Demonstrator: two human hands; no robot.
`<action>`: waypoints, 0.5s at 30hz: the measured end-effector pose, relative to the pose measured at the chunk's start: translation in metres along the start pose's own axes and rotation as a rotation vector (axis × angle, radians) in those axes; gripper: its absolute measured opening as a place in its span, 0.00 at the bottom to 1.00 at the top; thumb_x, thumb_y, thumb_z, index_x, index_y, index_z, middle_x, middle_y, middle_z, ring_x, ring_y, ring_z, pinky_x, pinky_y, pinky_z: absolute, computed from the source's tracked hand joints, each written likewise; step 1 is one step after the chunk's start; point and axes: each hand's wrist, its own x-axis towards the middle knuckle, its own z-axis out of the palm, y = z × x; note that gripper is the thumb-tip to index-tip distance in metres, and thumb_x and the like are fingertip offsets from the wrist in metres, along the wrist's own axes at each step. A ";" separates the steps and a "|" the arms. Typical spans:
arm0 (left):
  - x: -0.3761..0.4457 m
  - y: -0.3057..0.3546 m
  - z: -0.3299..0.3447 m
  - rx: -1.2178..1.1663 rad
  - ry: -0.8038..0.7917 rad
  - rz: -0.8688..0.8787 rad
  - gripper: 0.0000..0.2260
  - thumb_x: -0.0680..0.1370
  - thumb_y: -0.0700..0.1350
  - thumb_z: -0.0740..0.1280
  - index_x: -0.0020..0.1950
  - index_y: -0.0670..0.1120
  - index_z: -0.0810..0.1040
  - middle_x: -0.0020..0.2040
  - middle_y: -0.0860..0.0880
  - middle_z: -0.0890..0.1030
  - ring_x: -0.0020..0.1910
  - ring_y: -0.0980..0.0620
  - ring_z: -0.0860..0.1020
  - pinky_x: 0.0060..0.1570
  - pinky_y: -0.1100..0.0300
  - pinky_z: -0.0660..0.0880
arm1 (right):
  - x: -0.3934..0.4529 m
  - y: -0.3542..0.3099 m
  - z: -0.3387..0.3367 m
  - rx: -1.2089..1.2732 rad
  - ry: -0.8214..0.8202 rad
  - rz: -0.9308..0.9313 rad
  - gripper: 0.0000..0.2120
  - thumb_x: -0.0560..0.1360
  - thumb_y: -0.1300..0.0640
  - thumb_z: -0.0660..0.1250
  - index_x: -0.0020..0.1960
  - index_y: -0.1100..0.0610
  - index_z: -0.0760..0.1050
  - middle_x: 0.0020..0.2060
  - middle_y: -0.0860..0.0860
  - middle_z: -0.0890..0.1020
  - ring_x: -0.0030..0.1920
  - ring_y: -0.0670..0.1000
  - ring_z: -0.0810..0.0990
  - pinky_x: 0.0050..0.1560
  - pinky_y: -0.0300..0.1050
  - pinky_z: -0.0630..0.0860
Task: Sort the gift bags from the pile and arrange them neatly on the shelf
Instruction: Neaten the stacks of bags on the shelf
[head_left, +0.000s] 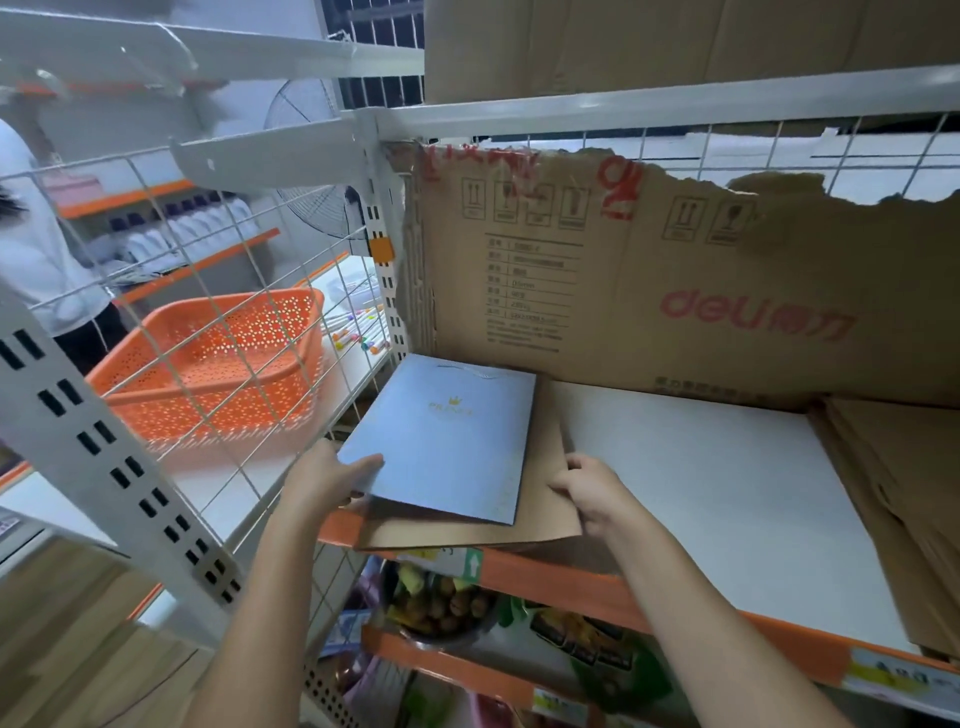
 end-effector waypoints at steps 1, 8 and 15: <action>-0.004 0.000 -0.003 -0.096 -0.006 0.014 0.17 0.71 0.52 0.70 0.49 0.39 0.75 0.41 0.43 0.82 0.32 0.47 0.81 0.29 0.58 0.77 | -0.003 0.001 -0.006 -0.017 0.007 -0.009 0.07 0.75 0.69 0.60 0.50 0.61 0.72 0.49 0.62 0.80 0.46 0.58 0.79 0.46 0.51 0.77; -0.026 -0.019 0.005 -0.528 -0.107 -0.029 0.12 0.78 0.44 0.65 0.61 0.42 0.72 0.53 0.41 0.80 0.43 0.42 0.82 0.38 0.52 0.80 | -0.040 0.004 -0.074 -0.091 0.073 -0.116 0.10 0.77 0.62 0.60 0.58 0.57 0.71 0.50 0.54 0.79 0.47 0.55 0.81 0.36 0.46 0.76; -0.068 0.000 0.038 -0.700 -0.184 0.018 0.06 0.80 0.39 0.61 0.57 0.44 0.69 0.42 0.48 0.76 0.31 0.52 0.81 0.25 0.66 0.76 | -0.105 -0.009 -0.178 -0.132 0.237 -0.178 0.11 0.69 0.47 0.71 0.51 0.45 0.78 0.49 0.53 0.82 0.49 0.54 0.80 0.52 0.55 0.74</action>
